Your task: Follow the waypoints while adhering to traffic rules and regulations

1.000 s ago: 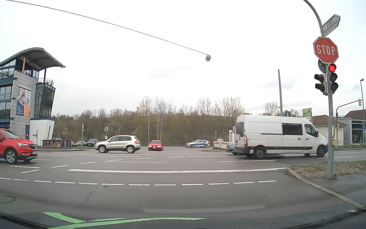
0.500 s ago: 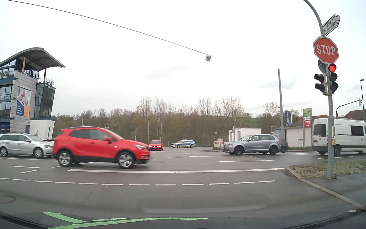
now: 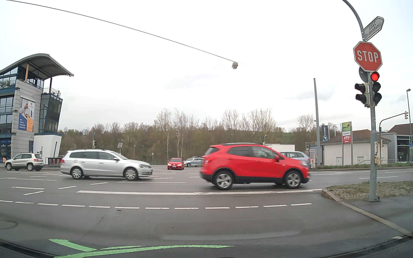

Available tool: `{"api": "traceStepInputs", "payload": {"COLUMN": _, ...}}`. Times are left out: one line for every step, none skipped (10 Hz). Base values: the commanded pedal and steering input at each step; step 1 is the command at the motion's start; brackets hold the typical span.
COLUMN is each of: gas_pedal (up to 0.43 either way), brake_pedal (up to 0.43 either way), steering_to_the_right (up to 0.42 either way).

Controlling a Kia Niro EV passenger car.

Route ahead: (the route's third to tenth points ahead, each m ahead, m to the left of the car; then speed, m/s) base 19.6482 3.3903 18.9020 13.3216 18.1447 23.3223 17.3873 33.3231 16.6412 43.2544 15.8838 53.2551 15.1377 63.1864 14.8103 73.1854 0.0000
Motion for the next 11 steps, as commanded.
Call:
{"api": "traceStepInputs", "payload": {"gas_pedal": 0.0, "brake_pedal": 0.415, "steering_to_the_right": -0.073}}
{"api": "traceStepInputs", "payload": {"gas_pedal": 0.0, "brake_pedal": 0.415, "steering_to_the_right": -0.073}}
{"api": "traceStepInputs", "payload": {"gas_pedal": 0.0, "brake_pedal": 0.415, "steering_to_the_right": -0.073}}
{"api": "traceStepInputs", "payload": {"gas_pedal": 0.0, "brake_pedal": 0.409, "steering_to_the_right": -0.073}}
{"api": "traceStepInputs", "payload": {"gas_pedal": 0.0, "brake_pedal": 0.415, "steering_to_the_right": -0.073}}
{"api": "traceStepInputs", "payload": {"gas_pedal": 0.0, "brake_pedal": 0.415, "steering_to_the_right": -0.073}}
{"api": "traceStepInputs", "payload": {"gas_pedal": 0.0, "brake_pedal": 0.415, "steering_to_the_right": -0.073}}
{"api": "traceStepInputs", "payload": {"gas_pedal": 0.0, "brake_pedal": 0.415, "steering_to_the_right": -0.073}}
{"api": "traceStepInputs", "payload": {"gas_pedal": 0.0, "brake_pedal": 0.415, "steering_to_the_right": -0.073}}
{"api": "traceStepInputs", "payload": {"gas_pedal": 0.0, "brake_pedal": 0.415, "steering_to_the_right": -0.073}}
{"api": "traceStepInputs", "payload": {"gas_pedal": 0.0, "brake_pedal": 0.415, "steering_to_the_right": -0.073}}
